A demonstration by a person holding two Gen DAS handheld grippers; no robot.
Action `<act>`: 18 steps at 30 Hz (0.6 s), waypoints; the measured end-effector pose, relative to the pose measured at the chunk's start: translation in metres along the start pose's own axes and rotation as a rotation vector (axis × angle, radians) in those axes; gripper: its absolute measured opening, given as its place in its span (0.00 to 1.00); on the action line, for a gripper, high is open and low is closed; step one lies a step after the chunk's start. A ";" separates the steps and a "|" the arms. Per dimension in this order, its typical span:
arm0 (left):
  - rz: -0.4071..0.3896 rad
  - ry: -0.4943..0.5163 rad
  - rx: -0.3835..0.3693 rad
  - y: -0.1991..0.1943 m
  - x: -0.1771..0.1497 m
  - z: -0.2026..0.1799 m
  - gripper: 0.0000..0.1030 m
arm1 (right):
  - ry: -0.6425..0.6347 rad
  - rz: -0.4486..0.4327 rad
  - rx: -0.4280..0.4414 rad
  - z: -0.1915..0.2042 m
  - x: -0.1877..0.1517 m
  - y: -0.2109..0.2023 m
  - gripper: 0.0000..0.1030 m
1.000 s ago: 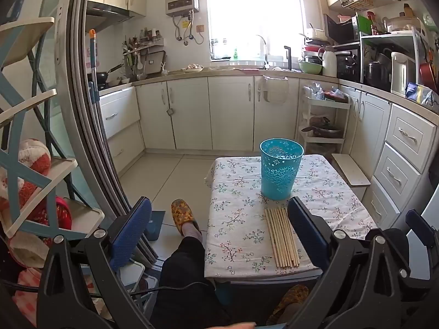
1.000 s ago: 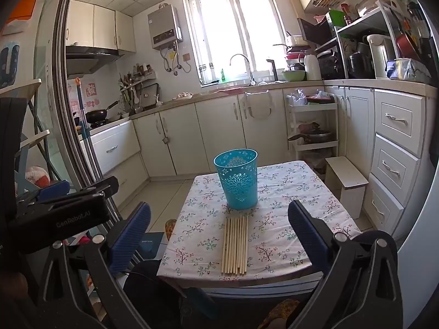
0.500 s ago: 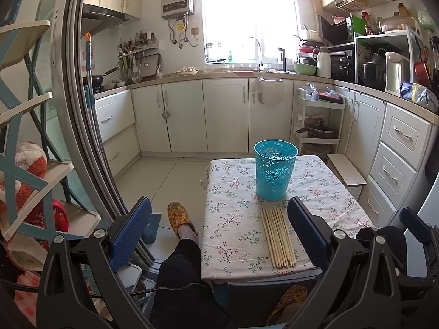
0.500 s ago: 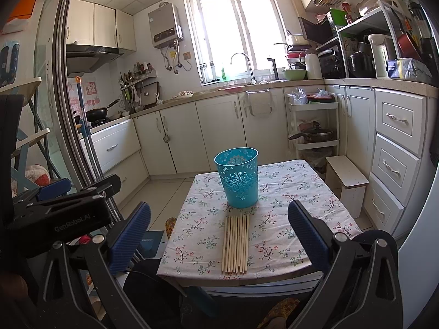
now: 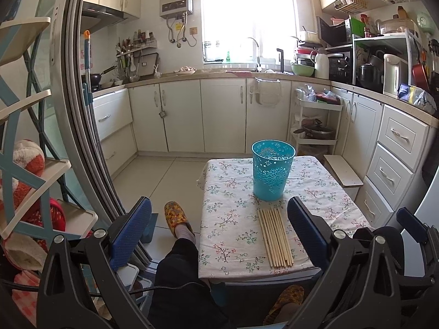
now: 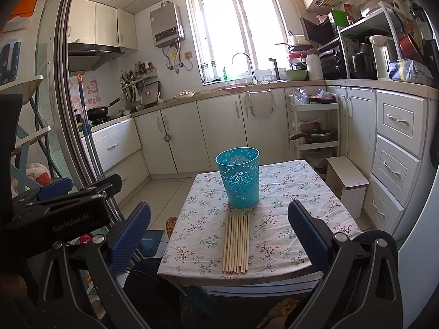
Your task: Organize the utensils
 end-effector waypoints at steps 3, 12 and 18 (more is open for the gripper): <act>0.004 -0.005 0.001 0.001 0.001 0.001 0.93 | 0.002 0.000 0.001 0.000 -0.001 0.000 0.93; 0.036 0.017 0.001 0.021 -0.006 -0.005 0.93 | 0.033 0.032 -0.007 -0.011 -0.002 0.010 0.93; 0.048 0.010 0.001 0.033 -0.007 -0.003 0.93 | 0.035 0.049 -0.008 -0.013 -0.003 0.020 0.93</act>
Point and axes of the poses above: each gripper's, at about its wrist camera, not at the fingertips, and y roughly the way its jaws point, z to its left, x to its top, the point moved 10 cm from there along y, roughly the way its jaws point, and after that the axes turned 7 degrees about -z, right-handed, at the moved point
